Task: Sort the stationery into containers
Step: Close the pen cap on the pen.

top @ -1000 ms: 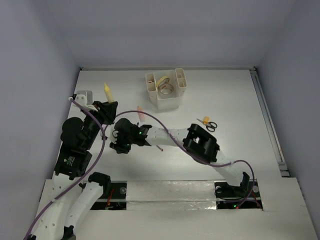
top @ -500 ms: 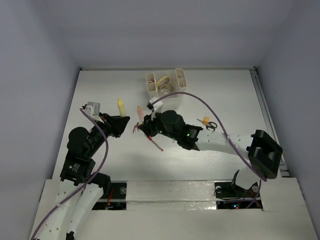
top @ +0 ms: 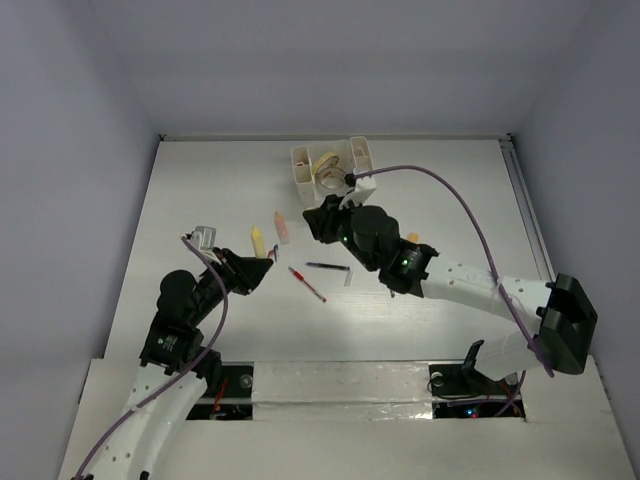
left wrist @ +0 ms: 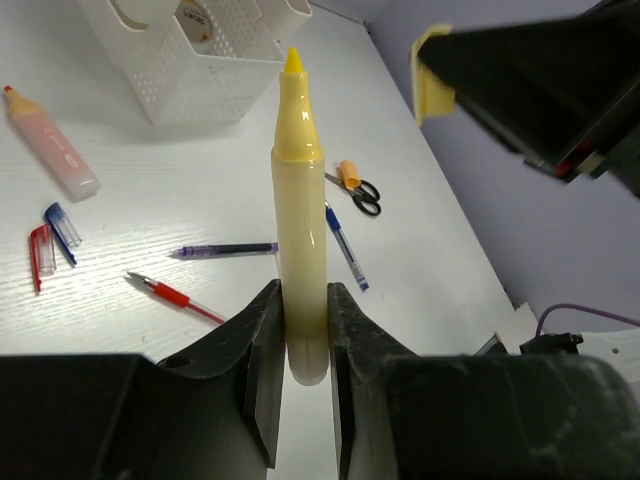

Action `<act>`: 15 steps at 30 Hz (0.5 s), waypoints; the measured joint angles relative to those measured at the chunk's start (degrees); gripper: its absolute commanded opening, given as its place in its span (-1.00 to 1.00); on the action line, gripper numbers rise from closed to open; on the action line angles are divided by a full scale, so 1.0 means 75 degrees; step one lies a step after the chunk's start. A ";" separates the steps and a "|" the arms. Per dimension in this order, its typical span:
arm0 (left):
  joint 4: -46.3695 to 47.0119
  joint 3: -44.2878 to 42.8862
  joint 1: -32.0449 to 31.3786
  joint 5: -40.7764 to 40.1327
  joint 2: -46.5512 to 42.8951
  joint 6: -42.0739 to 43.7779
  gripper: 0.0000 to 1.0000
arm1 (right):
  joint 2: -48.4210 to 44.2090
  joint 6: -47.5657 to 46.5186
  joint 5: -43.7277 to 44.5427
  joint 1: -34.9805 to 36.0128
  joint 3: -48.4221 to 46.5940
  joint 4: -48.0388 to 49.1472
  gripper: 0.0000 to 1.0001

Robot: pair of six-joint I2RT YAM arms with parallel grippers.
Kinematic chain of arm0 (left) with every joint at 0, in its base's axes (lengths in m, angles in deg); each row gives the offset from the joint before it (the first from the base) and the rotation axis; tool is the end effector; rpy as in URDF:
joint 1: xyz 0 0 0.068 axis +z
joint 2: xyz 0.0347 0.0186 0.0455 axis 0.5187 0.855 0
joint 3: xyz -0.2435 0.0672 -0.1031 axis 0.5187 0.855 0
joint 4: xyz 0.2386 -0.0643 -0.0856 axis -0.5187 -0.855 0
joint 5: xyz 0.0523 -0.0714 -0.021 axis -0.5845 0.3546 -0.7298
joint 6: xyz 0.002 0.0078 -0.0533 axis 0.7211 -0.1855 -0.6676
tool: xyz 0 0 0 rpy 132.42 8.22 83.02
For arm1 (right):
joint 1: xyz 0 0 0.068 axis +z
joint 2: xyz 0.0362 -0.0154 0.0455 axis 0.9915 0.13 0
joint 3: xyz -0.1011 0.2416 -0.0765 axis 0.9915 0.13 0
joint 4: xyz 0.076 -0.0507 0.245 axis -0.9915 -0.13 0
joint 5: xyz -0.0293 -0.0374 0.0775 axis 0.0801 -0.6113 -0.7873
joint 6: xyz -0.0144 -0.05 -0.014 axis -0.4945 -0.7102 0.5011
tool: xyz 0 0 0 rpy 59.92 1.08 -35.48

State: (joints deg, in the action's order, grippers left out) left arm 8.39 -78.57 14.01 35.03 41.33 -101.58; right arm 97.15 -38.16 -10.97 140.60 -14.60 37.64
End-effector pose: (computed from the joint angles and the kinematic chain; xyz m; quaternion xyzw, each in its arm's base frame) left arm 0.1077 -0.0477 0.2768 0.0408 0.6915 -0.4287 0.5799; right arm 0.1882 0.2737 0.3333 -0.0652 0.7415 0.3158 0.5884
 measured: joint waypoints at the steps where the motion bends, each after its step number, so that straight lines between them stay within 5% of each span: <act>1: -0.0006 0.0006 -0.0047 -0.0058 0.0079 -0.0029 -1.00 | 0.0035 0.0052 0.0017 -0.0032 -0.0181 -0.0061 -1.00; 15: 0.0947 0.0006 -0.2261 -0.2189 0.1510 0.0289 -1.00 | 0.1574 0.0530 -0.0236 -0.0140 -0.2605 -0.0175 -1.00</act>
State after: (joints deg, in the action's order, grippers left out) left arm 15.50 -78.52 -2.95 18.61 52.65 -99.42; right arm 108.96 -34.18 -12.74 139.55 -34.14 36.33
